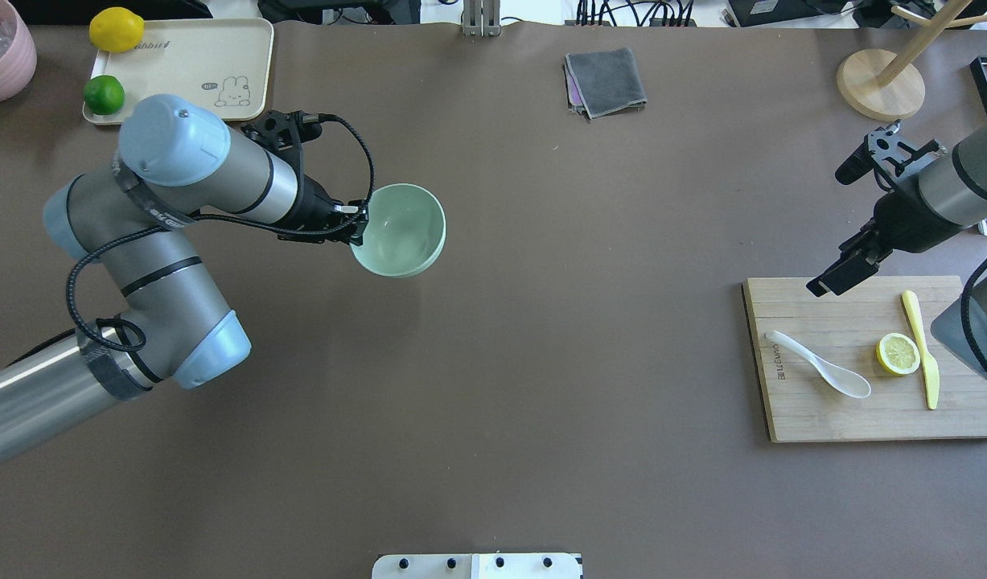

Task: Place spoon in bowl
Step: 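Push the green bowl toward table center with left gripper while right gripper nears spoon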

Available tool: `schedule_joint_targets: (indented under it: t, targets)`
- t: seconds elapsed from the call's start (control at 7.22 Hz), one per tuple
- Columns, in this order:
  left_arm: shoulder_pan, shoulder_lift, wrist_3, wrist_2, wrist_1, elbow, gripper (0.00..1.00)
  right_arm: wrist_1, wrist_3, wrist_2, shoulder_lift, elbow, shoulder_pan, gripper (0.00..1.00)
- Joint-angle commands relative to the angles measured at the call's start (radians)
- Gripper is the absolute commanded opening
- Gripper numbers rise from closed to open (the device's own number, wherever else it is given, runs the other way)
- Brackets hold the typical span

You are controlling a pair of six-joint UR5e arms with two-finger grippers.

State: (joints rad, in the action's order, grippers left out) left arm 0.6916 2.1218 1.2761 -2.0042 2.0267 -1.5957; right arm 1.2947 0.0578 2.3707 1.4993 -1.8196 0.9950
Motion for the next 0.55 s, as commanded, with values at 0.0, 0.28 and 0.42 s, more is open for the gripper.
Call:
schedule_joint_targets:
  t: [0.0, 0.28, 0.42]
  targets:
    - [-0.059, 0.107, 0.003, 0.068, -0.144, 0.002, 0.0, -0.015, -0.004, -0.027, 0.002, -0.006, -0.044, 1.0]
    - [-0.134, 0.13, 0.005, 0.169, -0.158, 0.022, 0.0, -0.031, -0.006, -0.024, 0.01, -0.006, -0.053, 1.0]
    - [-0.139, 0.136, 0.003, 0.174, -0.152, 0.052, 0.0, -0.043, -0.003, -0.027, 0.012, -0.003, -0.061, 1.0]
